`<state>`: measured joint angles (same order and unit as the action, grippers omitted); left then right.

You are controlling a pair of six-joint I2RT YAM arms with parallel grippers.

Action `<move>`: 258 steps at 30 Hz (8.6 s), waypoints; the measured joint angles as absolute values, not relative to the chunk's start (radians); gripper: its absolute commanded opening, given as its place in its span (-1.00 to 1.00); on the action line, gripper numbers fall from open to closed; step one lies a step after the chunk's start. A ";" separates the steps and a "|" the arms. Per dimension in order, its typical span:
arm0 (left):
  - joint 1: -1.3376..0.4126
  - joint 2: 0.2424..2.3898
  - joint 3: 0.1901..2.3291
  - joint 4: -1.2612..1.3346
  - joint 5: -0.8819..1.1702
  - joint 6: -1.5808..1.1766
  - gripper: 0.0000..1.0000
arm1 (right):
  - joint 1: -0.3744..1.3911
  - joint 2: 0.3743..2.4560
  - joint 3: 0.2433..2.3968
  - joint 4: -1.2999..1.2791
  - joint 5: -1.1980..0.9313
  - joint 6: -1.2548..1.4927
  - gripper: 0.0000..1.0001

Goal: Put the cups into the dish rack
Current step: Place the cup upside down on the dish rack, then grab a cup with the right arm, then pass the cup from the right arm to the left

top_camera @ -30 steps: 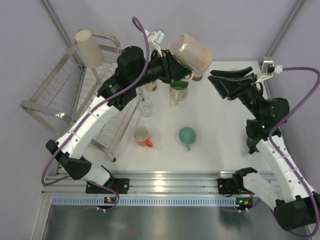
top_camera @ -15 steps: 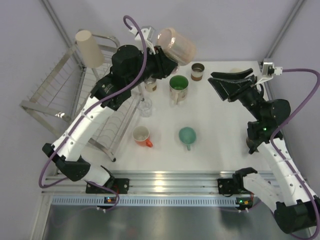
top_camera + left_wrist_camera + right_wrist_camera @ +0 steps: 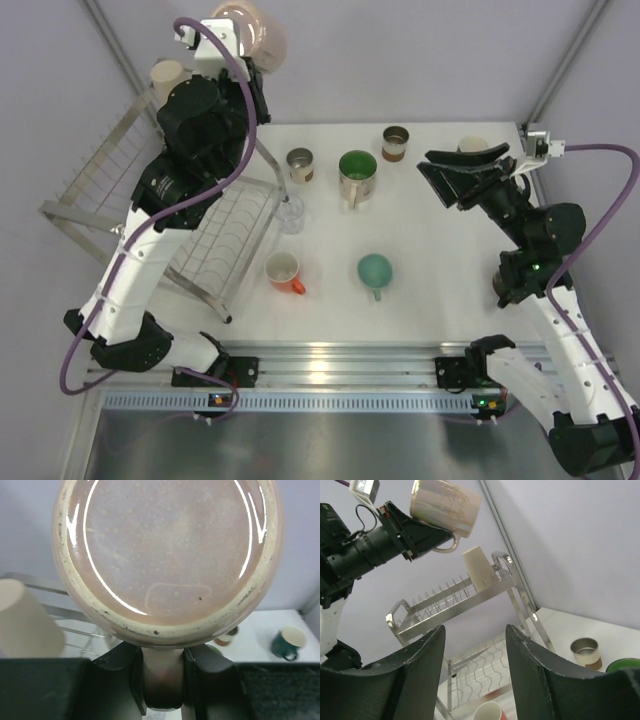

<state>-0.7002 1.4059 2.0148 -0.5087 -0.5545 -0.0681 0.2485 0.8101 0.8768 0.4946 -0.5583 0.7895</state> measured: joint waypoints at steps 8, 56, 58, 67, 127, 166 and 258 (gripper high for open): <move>-0.640 1.399 2.030 -0.525 -0.779 0.109 -1.00 | 0.246 0.789 0.877 0.442 -0.559 0.759 0.05; -0.144 1.443 2.059 -1.131 -0.645 -0.317 -1.00 | 0.218 0.654 0.887 0.135 -0.566 0.594 0.09; -0.144 1.454 2.059 -1.132 -0.624 -0.318 -1.00 | 0.218 0.655 0.887 0.129 -0.563 0.588 0.09; -0.138 1.467 2.050 -1.132 -0.596 -0.327 -1.00 | 0.217 0.664 0.887 0.125 -0.550 0.568 0.09; -0.138 1.417 2.051 -1.038 -0.431 -0.309 -0.14 | 0.213 0.675 0.886 0.114 -0.524 0.557 0.12; -0.860 1.567 2.168 -0.896 -0.117 -0.200 0.97 | 0.073 0.971 1.102 -0.546 0.105 0.455 0.04; -0.951 1.322 1.851 -0.544 -0.073 -0.416 0.64 | 0.268 1.012 0.796 0.336 -0.410 0.736 -1.00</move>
<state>-0.9508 1.3216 1.8507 -0.5438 -0.0734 -0.4156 0.2680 1.0122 0.7959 0.3355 -0.4103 0.7357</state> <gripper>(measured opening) 0.847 0.042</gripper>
